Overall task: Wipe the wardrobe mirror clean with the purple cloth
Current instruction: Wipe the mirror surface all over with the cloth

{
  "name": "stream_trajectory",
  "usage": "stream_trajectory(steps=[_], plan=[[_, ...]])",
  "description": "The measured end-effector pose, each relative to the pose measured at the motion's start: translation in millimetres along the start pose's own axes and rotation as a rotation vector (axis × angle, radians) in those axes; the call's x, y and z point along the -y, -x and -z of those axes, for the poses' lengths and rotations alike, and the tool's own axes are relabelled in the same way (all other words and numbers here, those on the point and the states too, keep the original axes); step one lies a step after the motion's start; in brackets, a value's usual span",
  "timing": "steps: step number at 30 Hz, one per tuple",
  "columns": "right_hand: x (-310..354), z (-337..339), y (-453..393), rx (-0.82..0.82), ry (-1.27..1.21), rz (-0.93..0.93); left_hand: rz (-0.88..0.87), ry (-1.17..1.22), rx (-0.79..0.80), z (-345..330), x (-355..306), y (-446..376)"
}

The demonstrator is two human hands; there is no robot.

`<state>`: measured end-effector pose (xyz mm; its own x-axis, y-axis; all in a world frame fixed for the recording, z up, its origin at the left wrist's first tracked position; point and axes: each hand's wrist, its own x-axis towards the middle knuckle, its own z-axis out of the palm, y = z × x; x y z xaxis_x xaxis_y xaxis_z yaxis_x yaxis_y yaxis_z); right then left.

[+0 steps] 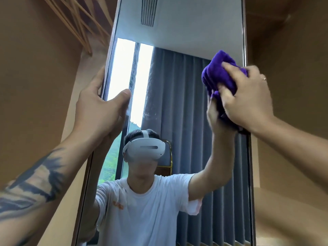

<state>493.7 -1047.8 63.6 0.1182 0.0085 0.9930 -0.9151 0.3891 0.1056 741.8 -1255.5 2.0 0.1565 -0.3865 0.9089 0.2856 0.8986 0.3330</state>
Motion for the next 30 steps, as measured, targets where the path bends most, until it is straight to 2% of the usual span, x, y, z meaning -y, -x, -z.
stream_trajectory(steps=[1, 2, 4, 6, 8, 10, 14, 16, 20, 23, 25, 28, 30], plan=[[6.6, -0.2, 17.6, 0.009, -0.007, 0.016, -0.006, -0.001, -0.004, -0.7, 1.9, -0.6], [11.2, 0.8, 36.8, 0.030, 0.000, 0.108, -0.014, 0.001, -0.010, -0.6, 4.3, -1.5], [9.4, 5.9, 68.5, 0.088, 0.041, 0.384, -0.029, 0.003, -0.003, 0.1, 7.1, -1.8], [-6.1, 11.6, 71.8, 0.122, 0.074, 0.607, -0.042, -0.008, 0.014, 0.2, 7.7, -1.8], [-19.1, 12.8, 53.9, 0.126, 0.127, 0.720, -0.052, -0.011, 0.009, -0.8, 8.6, -1.9], [-24.3, 10.9, 28.8, 0.071, 0.165, 0.623, -0.053, -0.010, 0.007, -2.1, 10.4, -2.3], [-14.1, 0.6, -2.8, -0.082, 0.095, 0.030, -0.040, -0.016, 0.009, -3.1, 14.4, -2.0], [-0.4, -4.5, 10.8, -0.075, 0.076, -0.108, -0.039, -0.025, 0.012, -2.5, 14.7, -2.4], [17.2, 0.1, 75.6, 0.003, 0.131, 0.098, -0.028, -0.022, 0.005, -1.5, 12.3, 0.1], [8.5, 9.5, 68.4, 0.024, 0.202, 0.180, -0.019, -0.018, 0.009, -2.9, 8.2, 2.8], [5.1, 8.5, 41.2, -0.002, 0.207, 0.127, -0.009, -0.018, 0.010, -3.5, 5.6, 3.8], [1.4, 3.5, 5.5, -0.049, 0.139, -0.095, -0.009, -0.019, 0.009, -3.3, 4.7, 4.0], [5.6, 1.3, 8.2, -0.053, 0.091, -0.178, -0.007, -0.023, 0.013, -3.2, 4.8, 5.1]])
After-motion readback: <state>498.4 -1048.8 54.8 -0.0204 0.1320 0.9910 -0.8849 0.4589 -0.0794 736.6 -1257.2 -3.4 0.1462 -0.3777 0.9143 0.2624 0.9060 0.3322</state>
